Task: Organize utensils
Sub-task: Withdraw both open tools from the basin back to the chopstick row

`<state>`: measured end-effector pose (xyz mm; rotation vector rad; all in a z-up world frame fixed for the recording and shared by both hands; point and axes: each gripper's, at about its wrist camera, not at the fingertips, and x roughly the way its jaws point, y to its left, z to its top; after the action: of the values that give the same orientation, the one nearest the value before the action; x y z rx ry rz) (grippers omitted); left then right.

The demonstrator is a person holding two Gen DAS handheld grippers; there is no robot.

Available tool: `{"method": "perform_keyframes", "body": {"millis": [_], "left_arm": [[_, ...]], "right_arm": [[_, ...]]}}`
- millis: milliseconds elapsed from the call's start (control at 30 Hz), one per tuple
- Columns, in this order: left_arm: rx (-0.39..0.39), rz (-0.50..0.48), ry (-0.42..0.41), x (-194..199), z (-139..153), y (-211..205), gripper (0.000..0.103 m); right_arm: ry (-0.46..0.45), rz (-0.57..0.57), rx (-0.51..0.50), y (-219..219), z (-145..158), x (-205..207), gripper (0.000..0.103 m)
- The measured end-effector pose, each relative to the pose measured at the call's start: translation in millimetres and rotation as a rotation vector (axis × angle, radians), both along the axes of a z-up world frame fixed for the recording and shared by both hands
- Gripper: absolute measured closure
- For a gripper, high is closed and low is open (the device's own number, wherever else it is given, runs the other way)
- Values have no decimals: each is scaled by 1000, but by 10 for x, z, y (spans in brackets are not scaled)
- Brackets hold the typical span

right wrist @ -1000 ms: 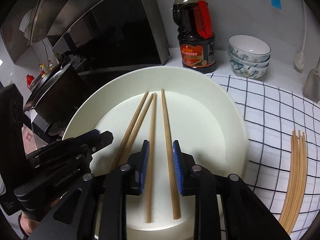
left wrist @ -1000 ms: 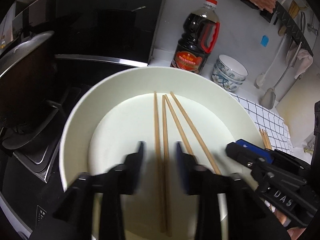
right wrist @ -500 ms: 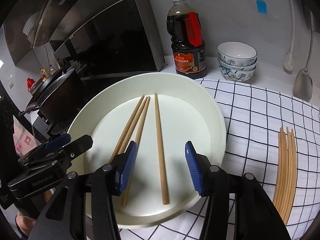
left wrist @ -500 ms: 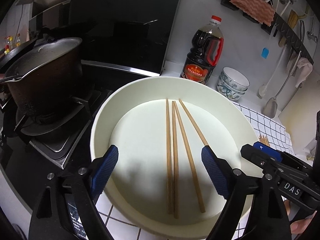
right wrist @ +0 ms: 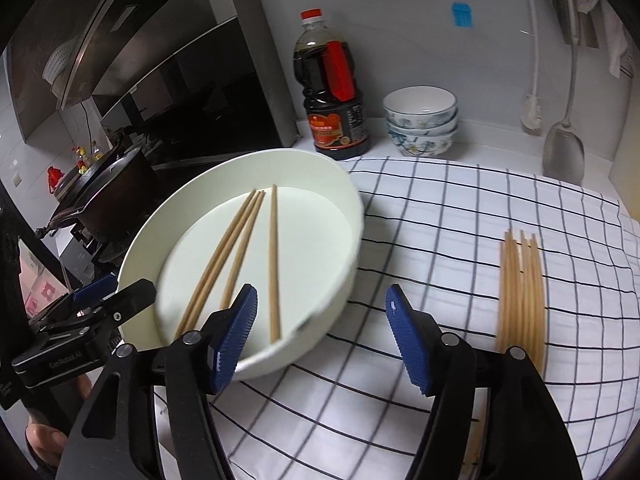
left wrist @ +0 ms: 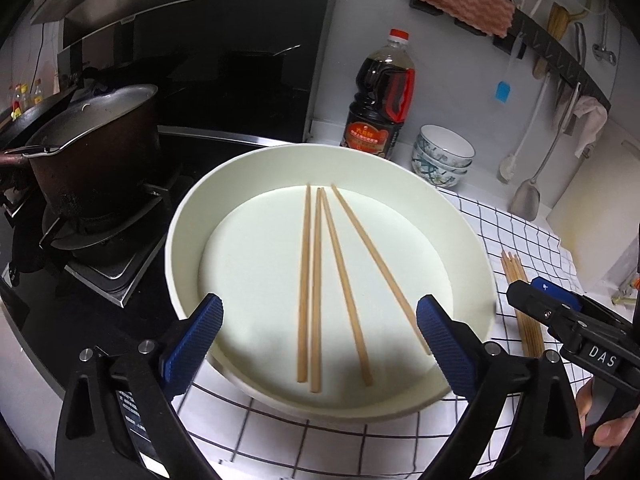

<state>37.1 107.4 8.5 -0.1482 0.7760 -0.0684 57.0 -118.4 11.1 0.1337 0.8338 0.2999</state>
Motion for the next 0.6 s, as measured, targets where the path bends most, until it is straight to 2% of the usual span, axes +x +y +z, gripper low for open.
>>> {"method": "perform_keyframes", "body": {"millis": [200, 400, 600], "left_arm": [[22, -40, 0, -105, 8, -320, 7], [-9, -94, 20, -202, -65, -688, 6], [-8, -132, 34, -241, -161, -1104, 6]], "right_arm": [[5, -56, -20, -427, -34, -145, 36], [3, -175, -20, -980, -65, -208, 33], [23, -237, -116, -1349, -113, -176, 31]]}}
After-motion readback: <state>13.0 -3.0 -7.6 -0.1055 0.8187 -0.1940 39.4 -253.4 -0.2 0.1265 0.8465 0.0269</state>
